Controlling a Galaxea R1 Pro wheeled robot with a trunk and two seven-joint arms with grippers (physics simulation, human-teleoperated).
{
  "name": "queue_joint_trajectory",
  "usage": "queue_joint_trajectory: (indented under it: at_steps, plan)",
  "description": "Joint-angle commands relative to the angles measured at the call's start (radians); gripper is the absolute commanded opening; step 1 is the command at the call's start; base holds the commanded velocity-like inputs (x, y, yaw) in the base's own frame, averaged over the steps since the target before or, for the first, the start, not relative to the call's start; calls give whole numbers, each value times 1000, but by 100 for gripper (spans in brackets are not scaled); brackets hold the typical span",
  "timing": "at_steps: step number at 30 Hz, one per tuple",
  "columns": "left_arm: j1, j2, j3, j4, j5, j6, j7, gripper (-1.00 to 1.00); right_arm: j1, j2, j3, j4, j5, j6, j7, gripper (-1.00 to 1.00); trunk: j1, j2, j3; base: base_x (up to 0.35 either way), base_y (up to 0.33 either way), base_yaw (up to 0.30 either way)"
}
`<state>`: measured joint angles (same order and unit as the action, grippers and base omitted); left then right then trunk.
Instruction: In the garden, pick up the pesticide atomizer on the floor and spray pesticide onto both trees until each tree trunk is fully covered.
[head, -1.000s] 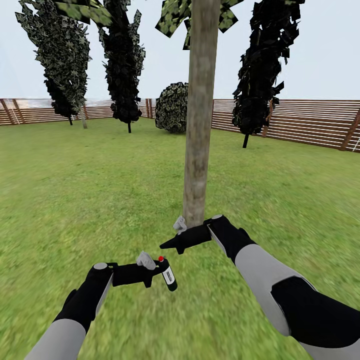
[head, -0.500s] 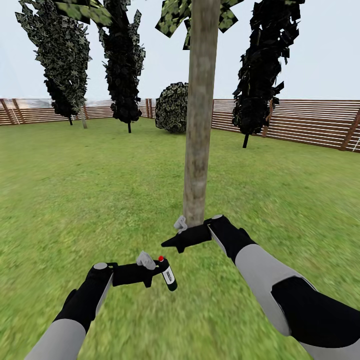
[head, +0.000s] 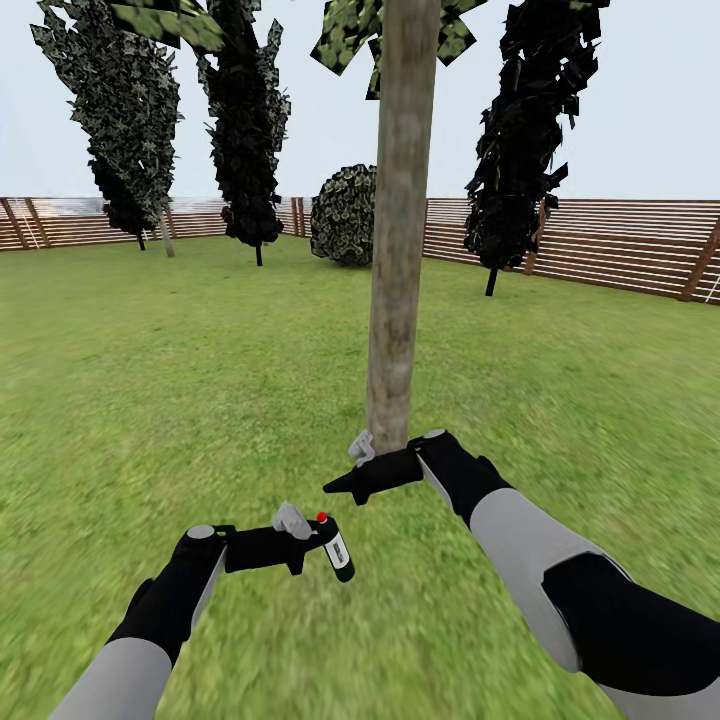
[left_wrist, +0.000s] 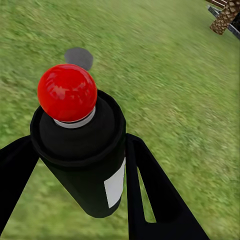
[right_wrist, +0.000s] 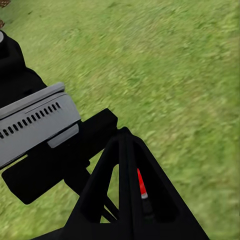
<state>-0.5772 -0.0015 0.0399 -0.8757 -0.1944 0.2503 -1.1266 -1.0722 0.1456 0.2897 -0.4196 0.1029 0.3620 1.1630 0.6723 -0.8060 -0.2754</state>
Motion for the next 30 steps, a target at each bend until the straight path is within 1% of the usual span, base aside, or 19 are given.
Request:
queue_joint_trajectory:
  at_steps: [1,8,14,30]
  plan:
    - [0,0,0,0,0,-2,2,-100,0,0,0,0,0,0,0,-100,0,0,0,0,0,0]
    - [0,0,0,-4,2,-2,2,-100,0,0,0,13,1,0,-1,-100,0,0,0,0,0,0]
    - [0,0,0,-43,3,0,1,-100,0,0,0,18,1,0,-2,-100,0,0,0,0,0,0]
    - [0,-7,0,-48,3,6,1,-100,0,0,0,21,1,0,-2,-100,0,0,0,0,0,0]
